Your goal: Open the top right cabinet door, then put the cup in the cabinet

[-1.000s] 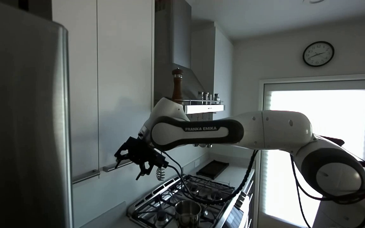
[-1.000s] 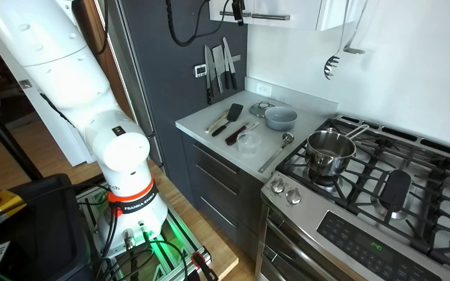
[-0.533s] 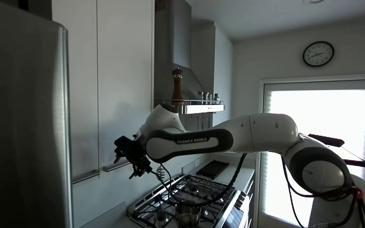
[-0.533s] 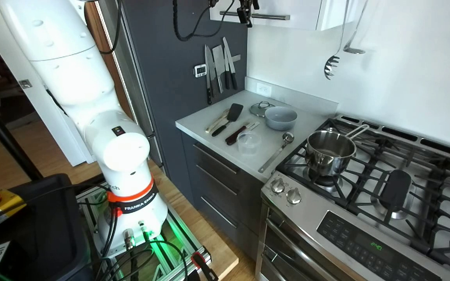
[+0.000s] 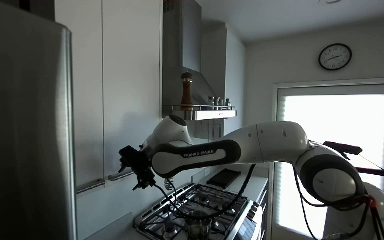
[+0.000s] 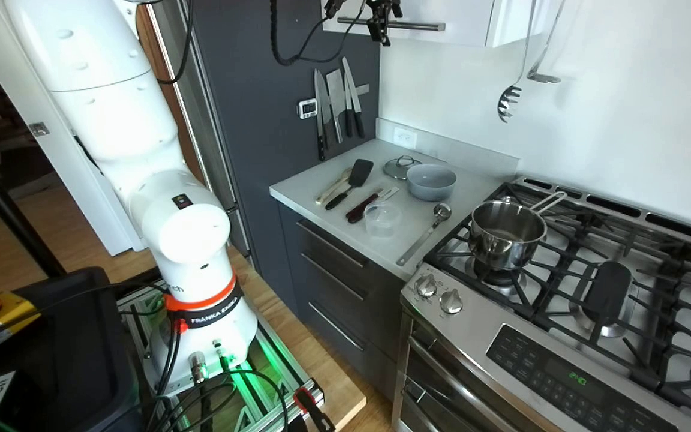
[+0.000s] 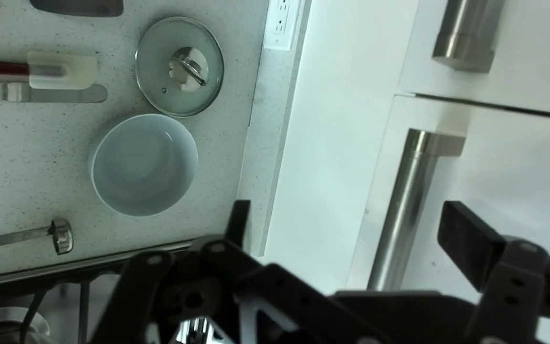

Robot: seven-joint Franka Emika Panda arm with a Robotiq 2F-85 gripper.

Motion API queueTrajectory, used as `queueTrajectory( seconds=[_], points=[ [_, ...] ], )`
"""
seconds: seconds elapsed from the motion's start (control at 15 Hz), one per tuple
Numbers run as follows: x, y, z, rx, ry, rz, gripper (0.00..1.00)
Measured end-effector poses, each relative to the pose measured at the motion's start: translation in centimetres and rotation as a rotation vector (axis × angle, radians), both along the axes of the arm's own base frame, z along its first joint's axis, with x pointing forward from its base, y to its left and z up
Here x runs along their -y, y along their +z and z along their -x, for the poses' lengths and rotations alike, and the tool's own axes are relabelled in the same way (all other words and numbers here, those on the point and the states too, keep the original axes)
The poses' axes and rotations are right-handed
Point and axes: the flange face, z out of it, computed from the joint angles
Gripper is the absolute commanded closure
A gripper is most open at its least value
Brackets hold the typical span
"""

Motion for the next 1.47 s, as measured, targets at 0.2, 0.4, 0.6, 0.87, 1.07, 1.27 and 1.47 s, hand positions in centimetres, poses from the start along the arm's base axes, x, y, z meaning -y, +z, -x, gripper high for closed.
queueTrajectory(
  seconds=[0.2, 0.4, 0.6, 0.87, 1.07, 1.27, 1.47],
  points=[
    [-0.1, -0.6, -0.2, 0.015, 0.001, -0.006, 0.0],
    [-0.3, -0.9, -0.6, 0.052, 0.003, -0.022, 0.0],
    [-0.5, -1.3, -0.8, 0.05, 0.006, -0.036, 0.0],
    [-0.2, -2.2, -0.9, 0.025, 0.002, -0.047, 0.0],
    [0.0, -2.1, -0.8, 0.012, 0.0, -0.057, 0.0],
    [0.4, -1.8, -0.6, -0.024, 0.019, -0.061, 0.0],
    [1.7, -1.3, 0.0, -0.086, 0.072, -0.068, 0.0]
  ],
)
